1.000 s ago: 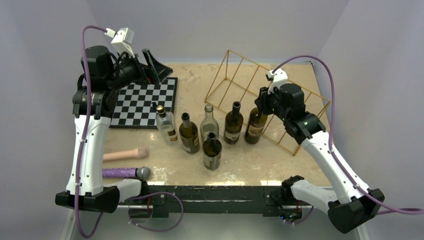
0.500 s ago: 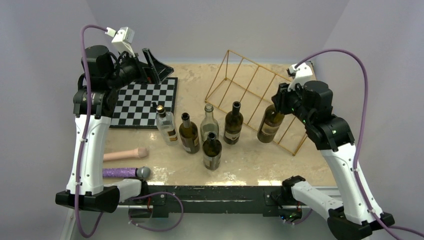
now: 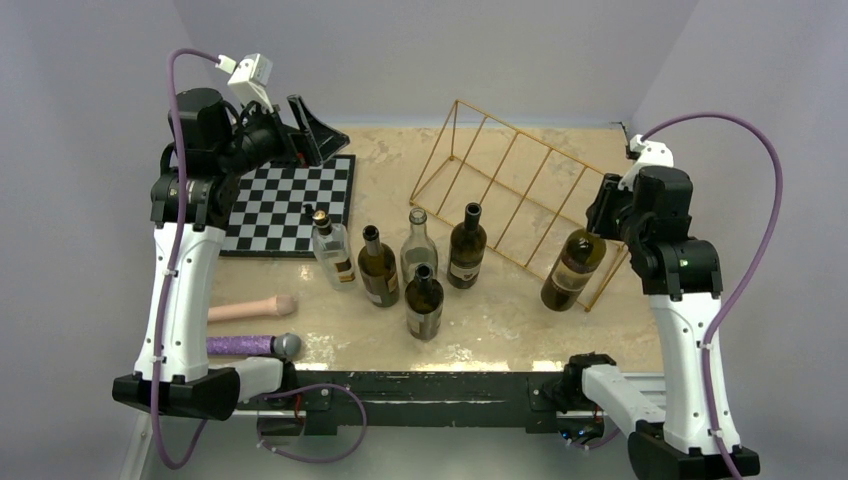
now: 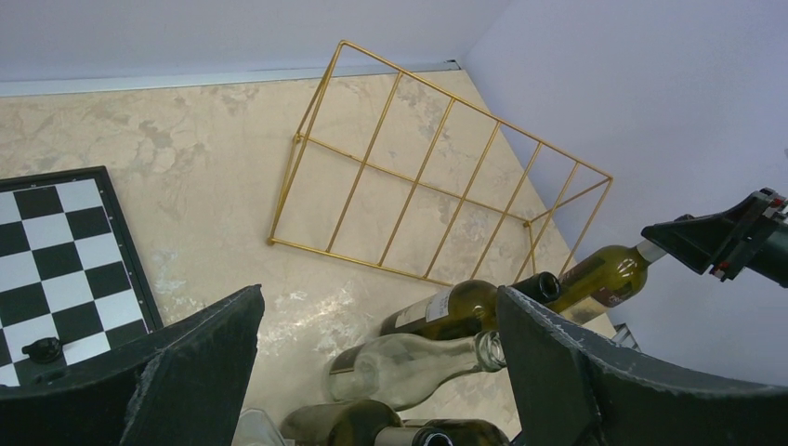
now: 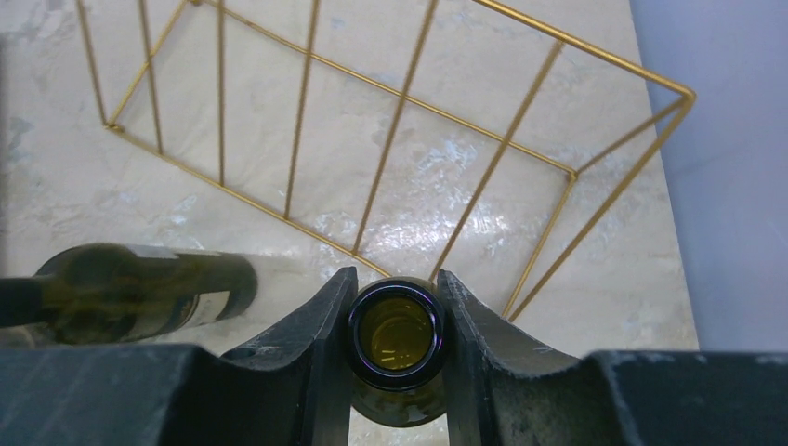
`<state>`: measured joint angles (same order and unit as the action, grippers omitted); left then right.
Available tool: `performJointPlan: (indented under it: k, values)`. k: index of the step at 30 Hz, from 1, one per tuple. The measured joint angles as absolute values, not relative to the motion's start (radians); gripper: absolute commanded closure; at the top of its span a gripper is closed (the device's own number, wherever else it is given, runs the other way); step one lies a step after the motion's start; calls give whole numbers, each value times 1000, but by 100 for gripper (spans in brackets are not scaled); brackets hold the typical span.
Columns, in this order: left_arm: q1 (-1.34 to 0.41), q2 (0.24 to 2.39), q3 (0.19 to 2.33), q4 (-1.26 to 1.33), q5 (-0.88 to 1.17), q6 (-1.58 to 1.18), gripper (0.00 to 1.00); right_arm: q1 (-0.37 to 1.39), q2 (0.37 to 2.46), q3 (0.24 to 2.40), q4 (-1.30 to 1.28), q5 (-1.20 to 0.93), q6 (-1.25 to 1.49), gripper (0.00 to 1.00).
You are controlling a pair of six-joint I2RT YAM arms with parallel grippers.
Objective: Put the wine bottle on the wine rack
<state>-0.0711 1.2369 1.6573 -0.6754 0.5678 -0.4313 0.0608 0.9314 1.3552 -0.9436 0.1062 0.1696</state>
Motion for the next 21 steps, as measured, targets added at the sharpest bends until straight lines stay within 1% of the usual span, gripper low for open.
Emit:
performJointPlan:
  k: [3,9,21]
  values:
    - [-71,1243,1657,-676,564,-430,2,25,938,1322,-949,137,199,100]
    - [-71,1261,1657,-689,547,-422,2,-37,985,1322,-957,174,221,100]
    - [-71,1266,1658,-743,485,-369,2,-108,1077,1324,-912,245,226,100]
